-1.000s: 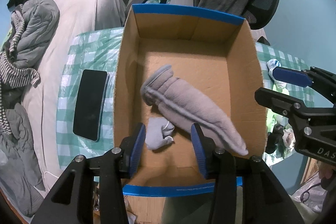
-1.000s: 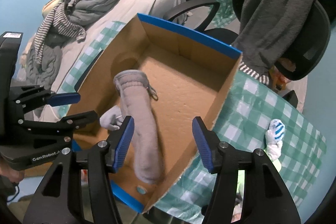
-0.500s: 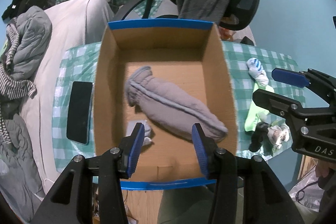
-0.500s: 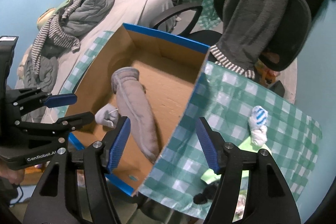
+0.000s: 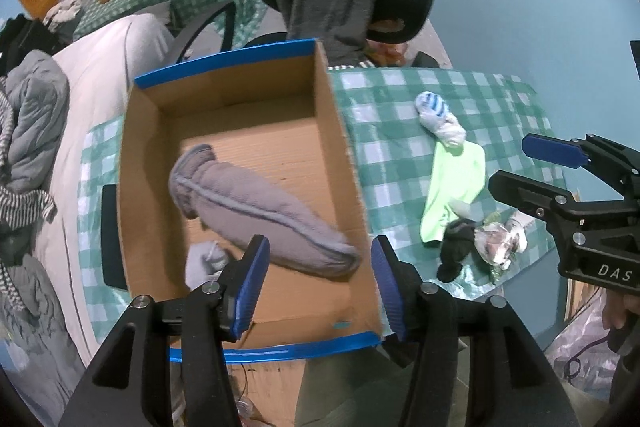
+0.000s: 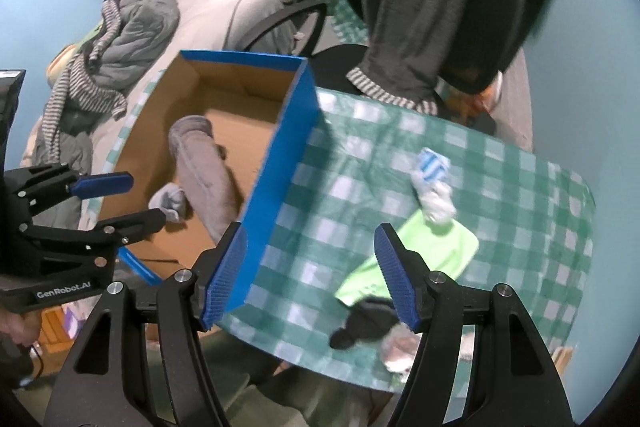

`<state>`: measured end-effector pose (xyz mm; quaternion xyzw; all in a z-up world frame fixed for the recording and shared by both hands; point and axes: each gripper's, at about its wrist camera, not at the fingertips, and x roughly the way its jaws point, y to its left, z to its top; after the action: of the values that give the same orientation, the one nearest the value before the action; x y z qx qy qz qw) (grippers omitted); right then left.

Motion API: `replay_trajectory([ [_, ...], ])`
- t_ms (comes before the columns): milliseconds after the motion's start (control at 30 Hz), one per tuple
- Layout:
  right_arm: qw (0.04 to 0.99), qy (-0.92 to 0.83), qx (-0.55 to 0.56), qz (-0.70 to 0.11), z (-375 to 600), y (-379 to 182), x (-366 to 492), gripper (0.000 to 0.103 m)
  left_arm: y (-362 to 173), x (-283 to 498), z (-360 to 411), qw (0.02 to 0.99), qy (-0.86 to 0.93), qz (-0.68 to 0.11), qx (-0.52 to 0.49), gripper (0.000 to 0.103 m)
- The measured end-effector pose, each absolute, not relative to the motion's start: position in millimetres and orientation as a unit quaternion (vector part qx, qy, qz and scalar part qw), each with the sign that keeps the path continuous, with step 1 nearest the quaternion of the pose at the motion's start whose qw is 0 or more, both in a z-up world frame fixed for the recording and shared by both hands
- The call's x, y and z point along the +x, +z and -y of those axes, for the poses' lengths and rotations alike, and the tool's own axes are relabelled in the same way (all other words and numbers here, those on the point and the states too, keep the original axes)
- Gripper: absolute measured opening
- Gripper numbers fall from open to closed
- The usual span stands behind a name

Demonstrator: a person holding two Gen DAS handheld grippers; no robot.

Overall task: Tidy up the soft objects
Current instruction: 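Move the right gripper to the plastic-wrapped bundle while the left gripper approaches the black sock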

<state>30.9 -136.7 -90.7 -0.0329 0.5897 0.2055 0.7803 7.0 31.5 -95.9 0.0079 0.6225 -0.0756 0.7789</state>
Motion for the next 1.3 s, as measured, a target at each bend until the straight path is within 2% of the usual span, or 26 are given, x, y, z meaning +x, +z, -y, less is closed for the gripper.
replay_trajectory([
  [200,0.783,0.179,-0.022,-0.595,172.5,-93.1,22.1,0.071,-96.3,6.1,-2.5,0.774,-0.097,-0.625,0.022,0.055],
  [633,0.778,0.124,0.014,-0.616,246.3,-102.4,0.6,0.071,-104.4,0.4,56.1,0.758,-0.143,-0.634,0.054,0.058],
  [800,0.775,0.106,0.028,-0.622,269.7,-109.5,-8.9,0.071,-111.9,-0.7,74.9,0.750,-0.158,-0.638,0.066,0.063],
  [1300,0.754,0.077,0.076,-0.648,313.0,-144.3,-39.7,0.071,-149.5,-3.7,114.8,0.715,-0.184,-0.667,0.097,0.063],
])
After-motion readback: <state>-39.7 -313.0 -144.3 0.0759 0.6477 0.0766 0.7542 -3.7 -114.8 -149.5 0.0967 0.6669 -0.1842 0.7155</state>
